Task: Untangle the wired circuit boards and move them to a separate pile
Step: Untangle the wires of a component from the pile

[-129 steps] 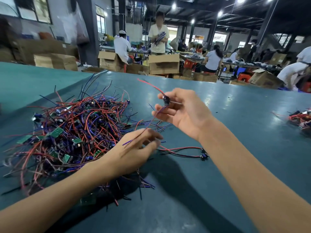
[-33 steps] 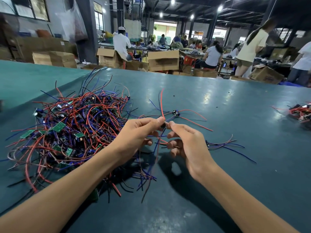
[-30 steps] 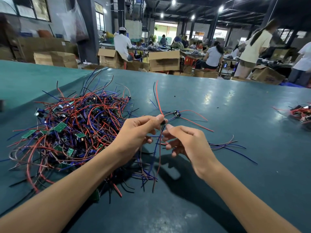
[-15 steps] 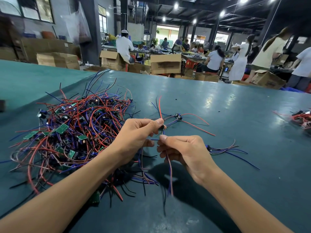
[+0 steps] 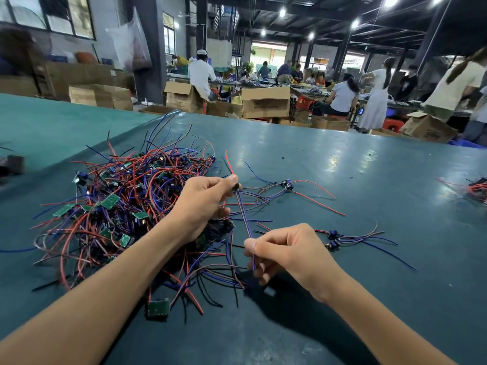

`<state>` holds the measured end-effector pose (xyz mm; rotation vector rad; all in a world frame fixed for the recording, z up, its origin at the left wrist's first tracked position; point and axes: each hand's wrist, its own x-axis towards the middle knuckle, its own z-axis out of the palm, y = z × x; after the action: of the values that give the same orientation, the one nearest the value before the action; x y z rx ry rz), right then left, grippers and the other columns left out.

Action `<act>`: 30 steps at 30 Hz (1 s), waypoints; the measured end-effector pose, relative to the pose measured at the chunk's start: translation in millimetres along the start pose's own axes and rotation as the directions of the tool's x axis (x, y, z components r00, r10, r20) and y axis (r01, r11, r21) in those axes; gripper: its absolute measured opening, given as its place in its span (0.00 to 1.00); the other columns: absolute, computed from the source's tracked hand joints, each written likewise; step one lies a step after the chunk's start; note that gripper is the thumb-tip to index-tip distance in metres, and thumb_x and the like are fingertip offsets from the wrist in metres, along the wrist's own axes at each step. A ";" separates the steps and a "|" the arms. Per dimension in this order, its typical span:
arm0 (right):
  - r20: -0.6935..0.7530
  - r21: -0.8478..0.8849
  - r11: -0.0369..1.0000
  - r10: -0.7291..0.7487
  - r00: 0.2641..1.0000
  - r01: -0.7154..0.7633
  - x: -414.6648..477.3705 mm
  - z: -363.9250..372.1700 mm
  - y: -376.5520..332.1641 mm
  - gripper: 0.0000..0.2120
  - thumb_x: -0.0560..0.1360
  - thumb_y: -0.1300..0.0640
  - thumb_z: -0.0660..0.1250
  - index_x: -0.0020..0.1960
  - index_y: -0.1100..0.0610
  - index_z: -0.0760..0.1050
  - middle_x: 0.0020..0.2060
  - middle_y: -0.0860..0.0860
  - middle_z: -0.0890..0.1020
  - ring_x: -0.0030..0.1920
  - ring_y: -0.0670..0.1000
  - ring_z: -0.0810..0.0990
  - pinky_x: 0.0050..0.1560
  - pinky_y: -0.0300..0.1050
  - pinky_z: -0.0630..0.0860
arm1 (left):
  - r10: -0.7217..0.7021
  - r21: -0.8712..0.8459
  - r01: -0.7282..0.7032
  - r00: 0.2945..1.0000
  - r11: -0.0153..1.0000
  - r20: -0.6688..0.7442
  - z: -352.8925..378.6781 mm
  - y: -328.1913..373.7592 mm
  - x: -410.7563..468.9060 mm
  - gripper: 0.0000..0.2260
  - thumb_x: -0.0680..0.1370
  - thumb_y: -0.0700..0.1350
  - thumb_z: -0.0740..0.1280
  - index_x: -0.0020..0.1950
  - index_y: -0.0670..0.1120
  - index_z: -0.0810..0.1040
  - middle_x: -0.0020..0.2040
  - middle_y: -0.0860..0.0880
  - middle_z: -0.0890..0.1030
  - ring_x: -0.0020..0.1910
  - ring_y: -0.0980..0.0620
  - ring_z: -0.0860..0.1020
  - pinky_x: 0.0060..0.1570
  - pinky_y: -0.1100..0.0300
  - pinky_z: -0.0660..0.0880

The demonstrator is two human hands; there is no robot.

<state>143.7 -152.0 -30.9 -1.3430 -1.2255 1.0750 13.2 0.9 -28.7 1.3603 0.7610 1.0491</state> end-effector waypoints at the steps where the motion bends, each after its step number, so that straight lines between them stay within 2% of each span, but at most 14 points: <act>1: 0.003 -0.010 1.000 -0.029 1.000 0.029 -0.6 0.4 -0.3 0.10 0.76 0.61 0.72 0.39 0.66 0.83 0.30 0.60 0.79 0.28 0.53 0.78 0.29 0.44 0.78 | 0.002 -0.001 -0.002 1.000 1.000 0.003 -0.4 -0.4 0.3 0.17 0.80 0.50 0.70 0.47 0.35 0.84 0.38 0.48 0.75 0.33 0.60 0.71 0.30 0.64 0.75; 5: 0.044 -0.040 0.993 -0.109 0.993 0.111 -2.2 0.5 1.3 0.08 0.77 0.63 0.71 0.40 0.64 0.83 0.33 0.60 0.82 0.32 0.54 0.79 0.33 0.45 0.79 | 0.011 -0.011 -0.011 1.000 1.000 0.023 1.8 -2.7 1.0 0.20 0.81 0.49 0.69 0.51 0.28 0.80 0.35 0.51 0.77 0.32 0.61 0.73 0.32 0.64 0.76; 9: 0.068 -0.076 0.987 -0.135 0.988 0.141 -3.8 -1.5 3.1 0.08 0.79 0.63 0.69 0.43 0.64 0.83 0.35 0.58 0.83 0.34 0.54 0.79 0.33 0.44 0.78 | 0.013 -0.032 -0.013 1.000 0.999 0.020 1.2 -4.0 2.8 0.20 0.81 0.48 0.68 0.51 0.28 0.80 0.37 0.48 0.75 0.33 0.59 0.73 0.33 0.63 0.77; 15: 0.041 -0.265 0.939 -0.214 0.976 0.217 -5.2 4.7 8.5 0.15 0.81 0.51 0.65 0.37 0.51 0.79 0.30 0.50 0.81 0.29 0.47 0.78 0.24 0.40 0.71 | 0.020 -0.050 -0.021 1.000 0.999 -0.024 -3.4 -5.0 8.2 0.18 0.81 0.50 0.69 0.45 0.34 0.84 0.39 0.44 0.73 0.33 0.58 0.71 0.34 0.60 0.79; 19: 0.075 -0.273 0.938 -0.201 0.977 0.214 -5.5 4.9 9.9 0.16 0.82 0.51 0.64 0.37 0.50 0.76 0.29 0.48 0.79 0.28 0.47 0.76 0.27 0.33 0.68 | 0.009 -0.064 -0.010 1.000 0.998 -0.016 -4.0 -6.3 6.9 0.16 0.80 0.51 0.70 0.38 0.43 0.86 0.37 0.47 0.76 0.33 0.57 0.72 0.35 0.58 0.80; 21: 0.101 -0.333 0.917 -0.195 0.976 0.218 -6.4 3.3 10.3 0.16 0.82 0.48 0.64 0.37 0.51 0.75 0.28 0.48 0.78 0.26 0.48 0.75 0.27 0.39 0.69 | 0.006 -0.077 -0.005 1.000 0.997 0.006 -3.2 -6.0 4.7 0.15 0.80 0.51 0.70 0.39 0.43 0.86 0.35 0.49 0.78 0.32 0.57 0.74 0.35 0.58 0.80; 22: 0.113 -0.414 0.875 -0.224 0.968 0.251 -6.5 1.2 11.4 0.18 0.81 0.46 0.64 0.36 0.53 0.76 0.28 0.51 0.79 0.25 0.49 0.74 0.27 0.43 0.70 | -0.001 -0.086 0.003 1.000 0.996 0.021 -2.4 -5.1 3.3 0.14 0.81 0.51 0.69 0.41 0.43 0.86 0.36 0.49 0.80 0.32 0.57 0.76 0.35 0.58 0.80; 25: 0.092 -0.677 0.628 -0.446 0.890 0.385 -6.2 -6.8 13.9 0.29 0.81 0.39 0.61 0.32 0.61 0.76 0.24 0.54 0.75 0.25 0.54 0.71 0.30 0.52 0.71 | -0.060 -0.131 0.069 0.996 0.989 0.068 -0.9 1.3 -2.8 0.13 0.81 0.51 0.68 0.46 0.42 0.84 0.41 0.43 0.86 0.31 0.53 0.80 0.32 0.60 0.78; 26: 0.027 -0.675 0.618 -0.526 0.850 0.404 -5.6 -10.2 12.3 0.29 0.81 0.39 0.61 0.31 0.60 0.76 0.23 0.52 0.74 0.25 0.53 0.71 0.30 0.51 0.71 | -0.081 -0.158 0.095 0.993 0.983 0.091 -1.0 4.2 -5.3 0.13 0.81 0.52 0.68 0.46 0.43 0.84 0.41 0.42 0.86 0.30 0.53 0.79 0.30 0.61 0.77; 28: -0.094 -0.646 0.601 -0.675 0.731 0.472 -4.4 -17.6 7.6 0.21 0.81 0.44 0.64 0.37 0.55 0.81 0.28 0.47 0.77 0.28 0.47 0.74 0.32 0.46 0.73 | -0.102 -0.191 0.130 0.984 0.973 0.148 -1.2 9.4 -11.5 0.14 0.80 0.53 0.69 0.46 0.43 0.85 0.38 0.43 0.84 0.28 0.53 0.77 0.28 0.62 0.73; 30: -0.126 -0.698 0.498 -0.793 0.596 0.514 -3.2 -23.2 2.3 0.07 0.79 0.54 0.68 0.48 0.56 0.83 0.38 0.45 0.80 0.37 0.46 0.78 0.39 0.42 0.75 | -0.105 -0.180 0.147 0.969 0.973 0.222 1.8 13.5 -19.2 0.14 0.78 0.55 0.69 0.47 0.45 0.87 0.35 0.46 0.82 0.28 0.53 0.77 0.27 0.62 0.73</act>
<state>166.6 -157.4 -30.3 -1.2413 -1.6004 -0.2463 5.5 -18.6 -17.9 1.2152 0.5638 0.8400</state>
